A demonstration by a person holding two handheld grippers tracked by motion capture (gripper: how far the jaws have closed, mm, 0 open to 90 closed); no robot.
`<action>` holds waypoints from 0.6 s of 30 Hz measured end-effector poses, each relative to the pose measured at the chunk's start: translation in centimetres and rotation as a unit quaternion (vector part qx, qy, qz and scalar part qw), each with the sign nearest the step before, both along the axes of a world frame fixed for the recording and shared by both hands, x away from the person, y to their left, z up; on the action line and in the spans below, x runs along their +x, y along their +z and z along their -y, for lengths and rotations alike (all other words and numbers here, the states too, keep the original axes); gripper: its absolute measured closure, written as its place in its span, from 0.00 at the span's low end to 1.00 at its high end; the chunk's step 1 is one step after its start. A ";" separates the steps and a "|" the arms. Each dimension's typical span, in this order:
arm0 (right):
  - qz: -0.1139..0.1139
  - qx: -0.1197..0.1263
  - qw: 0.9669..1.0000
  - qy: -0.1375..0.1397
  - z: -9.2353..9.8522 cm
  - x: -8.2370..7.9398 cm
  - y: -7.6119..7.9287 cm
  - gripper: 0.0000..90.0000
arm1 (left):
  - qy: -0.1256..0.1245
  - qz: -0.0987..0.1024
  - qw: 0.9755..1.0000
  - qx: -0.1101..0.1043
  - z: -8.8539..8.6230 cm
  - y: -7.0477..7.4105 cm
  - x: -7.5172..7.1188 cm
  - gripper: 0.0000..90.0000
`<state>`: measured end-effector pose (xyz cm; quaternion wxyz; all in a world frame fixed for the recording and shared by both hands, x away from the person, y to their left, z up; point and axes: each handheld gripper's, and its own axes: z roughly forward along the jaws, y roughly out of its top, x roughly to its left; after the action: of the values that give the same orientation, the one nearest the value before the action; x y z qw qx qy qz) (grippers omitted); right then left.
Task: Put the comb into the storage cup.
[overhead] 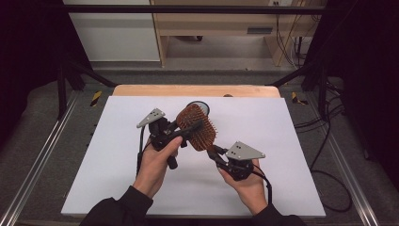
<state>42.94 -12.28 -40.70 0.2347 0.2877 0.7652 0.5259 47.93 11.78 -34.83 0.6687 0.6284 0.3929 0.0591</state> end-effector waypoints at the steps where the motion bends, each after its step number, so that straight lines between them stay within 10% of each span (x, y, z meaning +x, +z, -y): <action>1: 0.000 0.001 1.000 0.000 0.0 0.0 0.0 0.81 | 0.002 -0.004 1.000 -0.002 0.1 0.1 0.0 0.44; 18: -0.006 0.008 1.000 0.001 -0.2 0.0 -0.4 0.81 | -0.002 0.006 1.000 0.005 0.7 0.8 -0.9 0.54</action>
<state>42.91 -12.06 -41.13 0.2273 0.2918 0.7628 0.5304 47.05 11.07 -34.04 0.6682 0.6321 0.3872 0.0633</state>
